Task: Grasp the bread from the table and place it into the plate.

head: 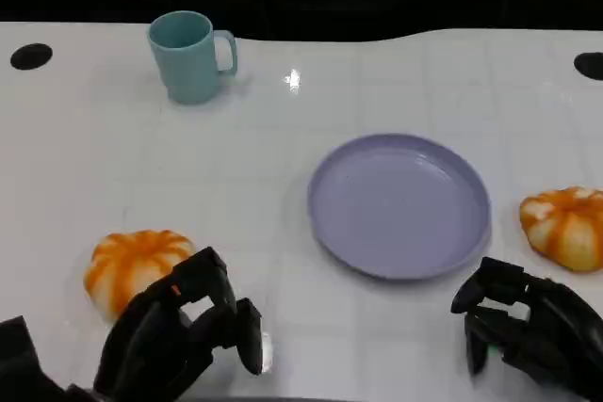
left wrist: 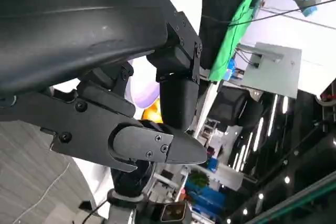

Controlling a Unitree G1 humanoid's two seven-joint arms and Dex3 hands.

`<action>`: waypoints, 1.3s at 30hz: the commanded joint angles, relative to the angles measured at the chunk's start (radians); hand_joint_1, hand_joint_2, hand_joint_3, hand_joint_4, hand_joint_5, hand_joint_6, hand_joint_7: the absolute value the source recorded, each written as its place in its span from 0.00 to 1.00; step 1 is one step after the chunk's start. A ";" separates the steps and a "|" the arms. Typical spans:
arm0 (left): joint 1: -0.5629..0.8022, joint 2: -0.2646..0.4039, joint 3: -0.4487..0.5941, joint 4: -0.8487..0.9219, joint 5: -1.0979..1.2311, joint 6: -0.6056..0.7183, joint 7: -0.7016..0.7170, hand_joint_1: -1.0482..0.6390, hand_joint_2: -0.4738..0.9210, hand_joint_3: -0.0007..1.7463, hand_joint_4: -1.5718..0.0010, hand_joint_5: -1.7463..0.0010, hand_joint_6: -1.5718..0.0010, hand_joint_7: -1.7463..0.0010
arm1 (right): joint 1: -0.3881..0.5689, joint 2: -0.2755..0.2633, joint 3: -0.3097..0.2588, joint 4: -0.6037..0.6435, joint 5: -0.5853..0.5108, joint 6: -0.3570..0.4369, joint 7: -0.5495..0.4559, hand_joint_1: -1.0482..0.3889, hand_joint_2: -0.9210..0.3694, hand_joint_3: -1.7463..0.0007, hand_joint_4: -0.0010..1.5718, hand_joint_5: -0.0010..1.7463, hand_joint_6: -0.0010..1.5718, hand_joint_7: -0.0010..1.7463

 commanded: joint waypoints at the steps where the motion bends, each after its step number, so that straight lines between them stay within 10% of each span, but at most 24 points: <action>1: 0.006 0.023 0.003 -0.035 0.090 -0.091 0.058 0.19 1.00 0.19 0.56 0.00 0.67 0.08 | -0.001 -0.008 -0.009 0.022 -0.006 0.001 -0.009 0.38 0.00 0.86 0.41 1.00 0.44 0.77; 12: -0.018 0.091 -0.007 -0.048 0.171 -0.203 0.055 0.23 1.00 0.15 0.74 0.04 0.69 0.44 | -0.002 -0.009 -0.006 0.022 -0.013 0.004 -0.018 0.37 0.00 0.86 0.42 1.00 0.44 0.77; 18: -0.018 0.165 -0.015 -0.103 0.326 -0.276 0.137 0.22 1.00 0.16 0.78 0.25 0.71 0.66 | 0.003 -0.011 -0.006 0.018 -0.013 -0.002 -0.016 0.37 0.00 0.86 0.42 1.00 0.44 0.77; 39: 0.052 0.369 -0.055 -0.380 0.940 -0.290 0.531 0.27 1.00 0.06 0.98 0.54 0.78 0.92 | 0.002 -0.010 -0.008 0.020 -0.009 0.006 -0.012 0.37 0.00 0.86 0.41 1.00 0.44 0.76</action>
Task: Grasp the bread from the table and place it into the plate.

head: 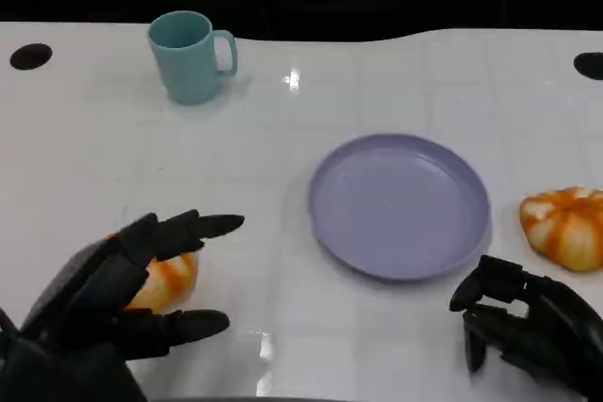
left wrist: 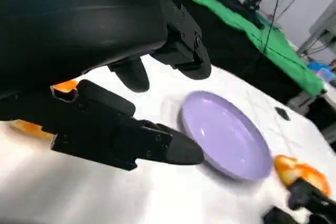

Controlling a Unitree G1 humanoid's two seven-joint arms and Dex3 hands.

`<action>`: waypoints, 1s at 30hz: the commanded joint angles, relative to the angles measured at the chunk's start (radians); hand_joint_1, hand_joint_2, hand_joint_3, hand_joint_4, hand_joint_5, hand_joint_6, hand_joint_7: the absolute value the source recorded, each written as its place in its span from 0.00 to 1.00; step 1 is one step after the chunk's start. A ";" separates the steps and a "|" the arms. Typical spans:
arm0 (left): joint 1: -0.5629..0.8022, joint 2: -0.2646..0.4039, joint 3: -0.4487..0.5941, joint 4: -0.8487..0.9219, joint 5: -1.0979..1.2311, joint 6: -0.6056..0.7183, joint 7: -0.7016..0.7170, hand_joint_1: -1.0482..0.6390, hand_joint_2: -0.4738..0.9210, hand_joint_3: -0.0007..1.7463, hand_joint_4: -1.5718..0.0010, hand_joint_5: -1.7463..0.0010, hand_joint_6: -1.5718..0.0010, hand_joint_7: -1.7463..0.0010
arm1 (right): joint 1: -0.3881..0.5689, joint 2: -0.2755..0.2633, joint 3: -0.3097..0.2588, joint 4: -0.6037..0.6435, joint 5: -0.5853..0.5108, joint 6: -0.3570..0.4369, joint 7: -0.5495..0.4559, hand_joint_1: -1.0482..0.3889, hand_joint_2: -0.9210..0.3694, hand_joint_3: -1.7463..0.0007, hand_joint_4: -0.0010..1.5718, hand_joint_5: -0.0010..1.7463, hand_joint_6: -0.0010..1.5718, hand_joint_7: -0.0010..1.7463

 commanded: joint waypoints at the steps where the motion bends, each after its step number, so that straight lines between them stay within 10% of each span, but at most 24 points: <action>1: 0.016 0.053 -0.007 -0.028 0.116 -0.043 0.086 0.27 1.00 0.06 0.98 0.55 0.78 0.93 | 0.007 -0.012 -0.009 0.014 0.001 0.016 0.003 0.37 0.00 0.86 0.41 1.00 0.44 0.76; 9: 0.064 0.105 -0.021 -0.166 0.420 0.050 0.168 0.27 1.00 0.02 0.87 0.79 0.77 1.00 | 0.014 -0.014 -0.004 0.003 -0.009 0.007 -0.007 0.38 0.00 0.86 0.41 1.00 0.43 0.77; 30: 0.024 0.139 -0.160 -0.161 0.779 0.339 0.134 0.36 0.90 0.00 0.89 0.93 0.83 1.00 | 0.010 -0.013 -0.007 0.011 -0.021 -0.010 -0.007 0.38 0.00 0.85 0.41 1.00 0.43 0.77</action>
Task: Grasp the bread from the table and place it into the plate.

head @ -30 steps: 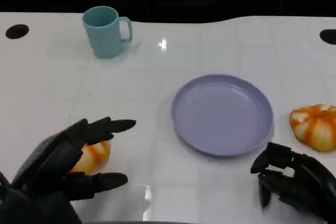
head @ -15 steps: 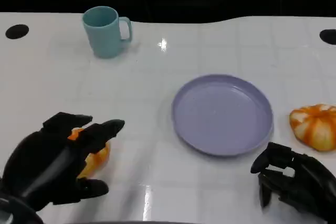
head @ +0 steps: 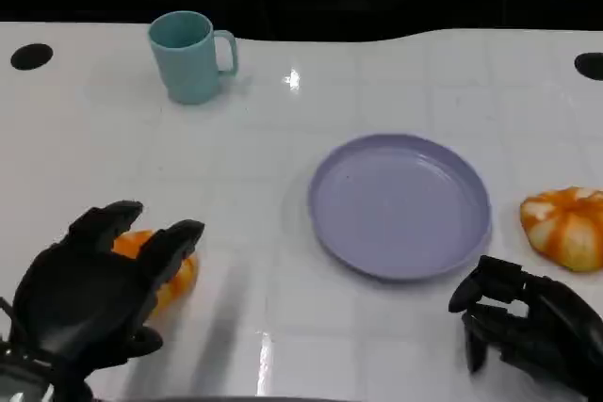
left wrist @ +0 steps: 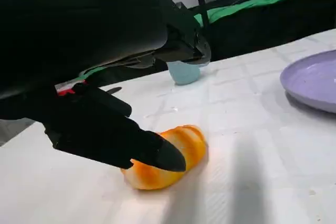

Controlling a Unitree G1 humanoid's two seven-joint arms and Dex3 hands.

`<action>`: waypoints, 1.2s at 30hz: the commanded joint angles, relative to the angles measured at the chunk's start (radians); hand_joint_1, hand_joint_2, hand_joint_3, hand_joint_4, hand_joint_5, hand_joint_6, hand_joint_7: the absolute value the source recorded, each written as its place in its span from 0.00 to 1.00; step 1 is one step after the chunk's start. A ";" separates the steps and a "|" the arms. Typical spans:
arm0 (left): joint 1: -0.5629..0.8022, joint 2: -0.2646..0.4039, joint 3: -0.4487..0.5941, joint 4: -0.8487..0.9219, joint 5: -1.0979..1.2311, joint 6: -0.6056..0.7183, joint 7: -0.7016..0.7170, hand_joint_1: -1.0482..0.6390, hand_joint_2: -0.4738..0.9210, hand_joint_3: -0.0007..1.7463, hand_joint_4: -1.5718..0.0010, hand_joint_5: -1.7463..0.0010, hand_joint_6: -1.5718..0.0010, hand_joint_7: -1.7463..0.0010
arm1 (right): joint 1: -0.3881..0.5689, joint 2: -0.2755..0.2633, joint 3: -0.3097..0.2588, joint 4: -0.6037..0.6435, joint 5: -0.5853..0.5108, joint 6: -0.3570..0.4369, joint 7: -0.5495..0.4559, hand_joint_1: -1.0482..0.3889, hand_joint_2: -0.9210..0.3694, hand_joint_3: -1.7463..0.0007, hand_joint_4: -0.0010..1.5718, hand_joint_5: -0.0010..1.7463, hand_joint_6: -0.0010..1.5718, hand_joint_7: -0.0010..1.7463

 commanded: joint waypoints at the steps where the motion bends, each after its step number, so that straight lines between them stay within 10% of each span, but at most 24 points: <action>1: -0.037 0.020 -0.028 0.056 0.028 0.047 -0.014 0.36 0.90 0.00 0.89 0.94 0.83 1.00 | 0.009 -0.012 -0.007 0.011 0.002 0.009 0.000 0.38 0.00 0.85 0.41 1.00 0.43 0.77; 30: -0.260 0.055 -0.220 0.549 -0.021 0.083 0.192 0.41 0.96 0.01 0.84 0.98 0.80 0.99 | 0.018 -0.013 -0.004 -0.007 -0.002 0.028 -0.007 0.38 0.00 0.85 0.41 1.00 0.44 0.78; 36: -0.279 0.051 -0.210 0.624 -0.109 0.014 0.299 0.44 1.00 0.12 0.64 0.92 0.64 0.96 | 0.016 -0.013 -0.005 -0.007 0.000 0.036 -0.007 0.37 0.00 0.86 0.42 1.00 0.44 0.78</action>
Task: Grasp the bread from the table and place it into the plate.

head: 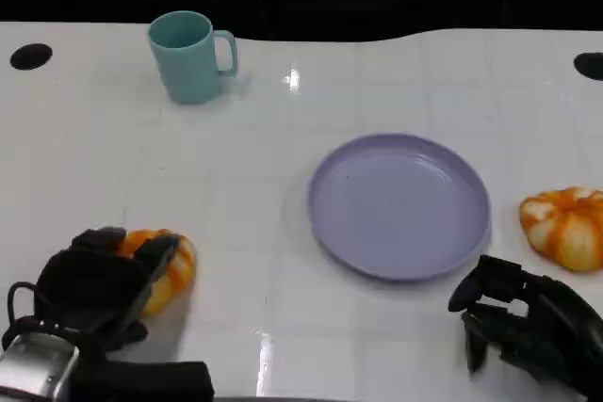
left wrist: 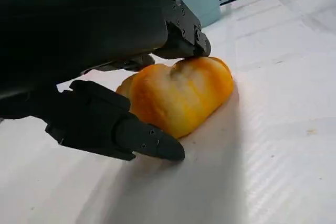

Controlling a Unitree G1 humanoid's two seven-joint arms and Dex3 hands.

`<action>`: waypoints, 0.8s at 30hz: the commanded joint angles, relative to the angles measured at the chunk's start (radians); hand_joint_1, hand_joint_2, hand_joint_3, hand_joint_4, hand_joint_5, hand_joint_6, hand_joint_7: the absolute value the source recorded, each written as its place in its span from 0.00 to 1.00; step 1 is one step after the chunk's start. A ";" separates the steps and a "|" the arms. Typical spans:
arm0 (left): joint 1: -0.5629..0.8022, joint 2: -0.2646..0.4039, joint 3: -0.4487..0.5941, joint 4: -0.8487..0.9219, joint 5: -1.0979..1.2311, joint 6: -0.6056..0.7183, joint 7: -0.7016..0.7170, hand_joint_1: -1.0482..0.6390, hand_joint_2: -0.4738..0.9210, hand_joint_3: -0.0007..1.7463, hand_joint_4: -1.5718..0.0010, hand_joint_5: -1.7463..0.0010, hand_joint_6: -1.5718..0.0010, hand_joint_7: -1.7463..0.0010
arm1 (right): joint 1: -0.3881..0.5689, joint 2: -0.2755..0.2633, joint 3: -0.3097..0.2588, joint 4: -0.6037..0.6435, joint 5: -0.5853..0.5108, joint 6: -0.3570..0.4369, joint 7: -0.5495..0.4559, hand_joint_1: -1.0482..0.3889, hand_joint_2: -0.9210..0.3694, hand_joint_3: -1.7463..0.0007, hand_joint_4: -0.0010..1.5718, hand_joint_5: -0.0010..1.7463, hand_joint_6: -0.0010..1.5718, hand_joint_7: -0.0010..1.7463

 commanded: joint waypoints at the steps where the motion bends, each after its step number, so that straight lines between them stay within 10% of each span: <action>1: -0.011 0.014 0.008 0.082 -0.065 -0.061 0.129 0.44 1.00 0.20 0.56 0.91 0.57 0.97 | 0.013 -0.013 -0.005 0.006 0.000 0.021 -0.005 0.37 0.00 0.86 0.42 1.00 0.44 0.78; 4: -0.027 0.018 0.017 0.161 -0.115 -0.157 0.267 0.45 1.00 0.21 0.40 0.78 0.42 0.97 | 0.016 -0.013 -0.004 -0.003 -0.002 0.027 -0.009 0.37 0.00 0.86 0.42 1.00 0.44 0.78; 6: -0.039 0.019 0.016 0.202 -0.129 -0.198 0.342 0.47 1.00 0.19 0.42 0.45 0.28 0.98 | 0.017 -0.012 -0.004 -0.005 -0.001 0.025 -0.008 0.37 0.00 0.86 0.42 1.00 0.44 0.78; 9: -0.049 0.018 0.008 0.232 -0.120 -0.210 0.420 0.49 0.99 0.21 0.48 0.22 0.20 0.97 | 0.015 -0.012 -0.005 0.000 0.000 0.021 -0.005 0.37 0.00 0.86 0.42 1.00 0.43 0.78; 11: -0.053 0.016 0.004 0.245 -0.114 -0.211 0.464 0.51 0.91 0.37 0.54 0.05 0.26 0.75 | 0.013 -0.012 -0.005 0.003 0.000 0.018 -0.004 0.37 0.00 0.86 0.42 1.00 0.43 0.78; 13: -0.057 0.016 0.000 0.249 -0.105 -0.217 0.515 0.53 0.84 0.47 0.56 0.01 0.46 0.35 | 0.011 -0.014 -0.006 0.008 0.000 0.014 0.000 0.38 0.00 0.85 0.42 1.00 0.43 0.77; 17: -0.063 0.015 -0.008 0.259 -0.100 -0.224 0.577 0.54 0.78 0.53 0.56 0.00 0.61 0.08 | 0.011 -0.013 -0.006 0.008 0.000 0.016 -0.001 0.37 0.00 0.85 0.42 1.00 0.43 0.77; 24: -0.078 0.020 -0.014 0.250 -0.127 -0.239 0.545 0.54 0.78 0.44 0.57 0.00 0.59 0.15 | 0.009 -0.010 -0.006 0.008 -0.001 0.013 -0.004 0.37 0.00 0.85 0.42 1.00 0.44 0.77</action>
